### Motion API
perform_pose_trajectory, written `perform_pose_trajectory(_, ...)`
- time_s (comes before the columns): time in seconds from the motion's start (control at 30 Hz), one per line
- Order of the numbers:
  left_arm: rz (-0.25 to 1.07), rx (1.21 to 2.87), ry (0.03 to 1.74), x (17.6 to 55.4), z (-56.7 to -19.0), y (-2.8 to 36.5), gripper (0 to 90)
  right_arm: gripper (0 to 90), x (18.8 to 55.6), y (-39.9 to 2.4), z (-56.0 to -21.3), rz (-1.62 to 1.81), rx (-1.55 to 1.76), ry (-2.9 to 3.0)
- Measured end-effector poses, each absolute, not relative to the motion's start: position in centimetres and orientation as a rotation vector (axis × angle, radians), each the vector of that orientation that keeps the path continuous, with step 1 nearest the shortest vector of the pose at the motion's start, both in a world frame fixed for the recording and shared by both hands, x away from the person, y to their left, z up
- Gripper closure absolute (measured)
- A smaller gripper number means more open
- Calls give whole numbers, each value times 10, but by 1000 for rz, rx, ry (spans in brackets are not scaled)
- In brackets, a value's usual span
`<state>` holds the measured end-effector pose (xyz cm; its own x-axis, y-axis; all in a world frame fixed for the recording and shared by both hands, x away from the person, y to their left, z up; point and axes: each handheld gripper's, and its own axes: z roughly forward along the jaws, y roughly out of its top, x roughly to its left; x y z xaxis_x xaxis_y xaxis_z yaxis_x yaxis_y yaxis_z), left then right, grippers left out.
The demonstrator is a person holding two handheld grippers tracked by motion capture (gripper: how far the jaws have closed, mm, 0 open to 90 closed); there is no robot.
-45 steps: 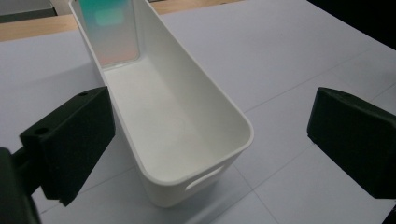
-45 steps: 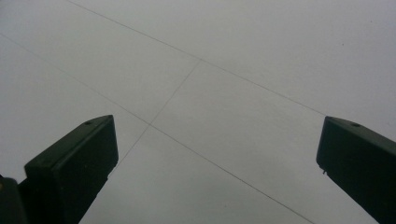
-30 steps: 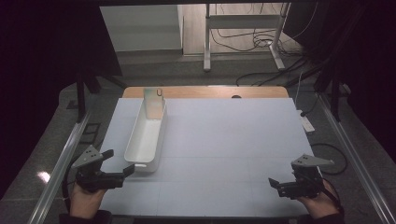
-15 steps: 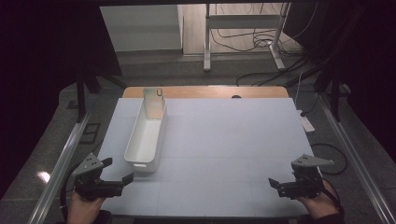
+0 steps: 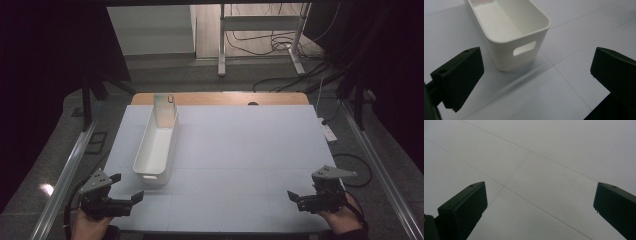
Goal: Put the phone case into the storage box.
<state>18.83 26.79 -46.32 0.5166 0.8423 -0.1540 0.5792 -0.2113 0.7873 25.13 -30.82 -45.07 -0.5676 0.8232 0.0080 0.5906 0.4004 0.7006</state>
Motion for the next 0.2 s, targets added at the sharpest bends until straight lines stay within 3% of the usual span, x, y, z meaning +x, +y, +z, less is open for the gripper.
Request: perform_pose_trajectory(0.2,386,1911,1166,189,-463,268,0,0,251,-308,-451,954,1222,2324)
